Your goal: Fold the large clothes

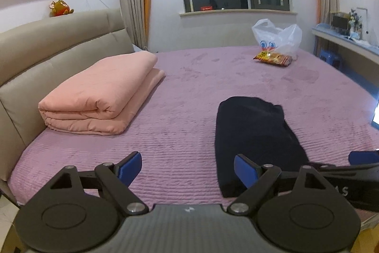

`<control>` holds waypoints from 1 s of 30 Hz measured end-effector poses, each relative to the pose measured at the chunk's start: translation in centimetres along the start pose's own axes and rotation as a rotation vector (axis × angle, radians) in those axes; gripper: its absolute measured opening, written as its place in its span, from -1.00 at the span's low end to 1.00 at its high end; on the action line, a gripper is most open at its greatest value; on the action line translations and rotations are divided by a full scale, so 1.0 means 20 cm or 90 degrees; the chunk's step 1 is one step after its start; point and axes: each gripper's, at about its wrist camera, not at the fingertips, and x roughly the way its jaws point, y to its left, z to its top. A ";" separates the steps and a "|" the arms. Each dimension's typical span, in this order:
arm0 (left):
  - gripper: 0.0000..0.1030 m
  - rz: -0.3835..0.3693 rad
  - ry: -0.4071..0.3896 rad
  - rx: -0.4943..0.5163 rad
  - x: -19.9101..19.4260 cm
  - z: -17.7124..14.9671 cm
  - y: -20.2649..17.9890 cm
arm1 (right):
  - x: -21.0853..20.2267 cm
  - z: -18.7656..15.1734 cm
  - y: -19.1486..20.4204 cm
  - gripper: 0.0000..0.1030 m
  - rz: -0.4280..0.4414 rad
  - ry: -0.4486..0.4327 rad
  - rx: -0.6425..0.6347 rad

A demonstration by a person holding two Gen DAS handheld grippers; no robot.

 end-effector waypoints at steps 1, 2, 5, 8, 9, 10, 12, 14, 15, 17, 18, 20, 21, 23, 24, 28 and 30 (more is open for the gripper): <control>0.69 0.002 0.001 0.001 0.00 0.00 0.00 | 0.00 0.00 0.00 0.64 0.001 0.001 -0.001; 0.69 0.004 0.003 0.000 0.00 0.00 0.00 | 0.00 0.00 0.00 0.64 0.002 0.003 -0.001; 0.69 0.005 0.007 -0.004 0.00 0.00 0.02 | 0.00 0.01 0.01 0.64 0.002 0.002 -0.003; 0.69 0.008 0.003 0.003 0.00 0.00 0.01 | 0.00 0.01 0.01 0.64 0.003 0.002 -0.001; 0.69 0.010 0.002 0.007 -0.01 0.00 0.01 | 0.00 0.01 0.01 0.64 0.005 0.002 0.001; 0.69 0.013 0.002 0.010 -0.01 0.00 0.00 | 0.00 0.01 0.00 0.64 0.007 0.002 0.004; 0.69 0.012 0.004 0.008 -0.01 0.00 0.01 | -0.01 0.01 -0.01 0.64 0.012 0.003 0.006; 0.69 0.009 0.009 0.002 -0.01 0.00 0.01 | -0.01 0.01 -0.01 0.64 0.012 0.002 0.005; 0.69 0.009 0.010 0.001 -0.01 0.00 0.02 | -0.01 0.01 -0.01 0.64 0.013 0.002 0.005; 0.69 0.011 0.009 0.004 -0.01 0.00 0.02 | -0.02 0.02 -0.02 0.64 0.016 0.002 0.006; 0.69 0.013 0.010 0.005 -0.01 0.00 0.02 | -0.02 0.02 -0.02 0.64 0.019 0.003 0.008; 0.69 0.011 0.014 0.003 -0.01 0.00 0.03 | -0.02 0.02 -0.03 0.64 0.025 0.004 0.013; 0.69 0.007 0.016 -0.002 -0.02 0.00 0.03 | -0.02 0.02 -0.03 0.64 0.026 0.004 0.013; 0.69 0.002 0.019 -0.007 -0.02 0.00 0.03 | -0.02 0.02 -0.03 0.64 0.025 0.003 0.012; 0.69 0.003 0.019 -0.007 -0.02 0.00 0.04 | -0.02 0.02 -0.03 0.64 0.026 0.003 0.011; 0.69 0.003 0.023 -0.008 -0.02 0.00 0.05 | -0.02 0.02 -0.04 0.64 0.028 0.004 0.011; 0.69 0.002 0.028 -0.011 -0.02 -0.01 0.05 | -0.02 0.02 -0.05 0.64 0.030 0.005 0.010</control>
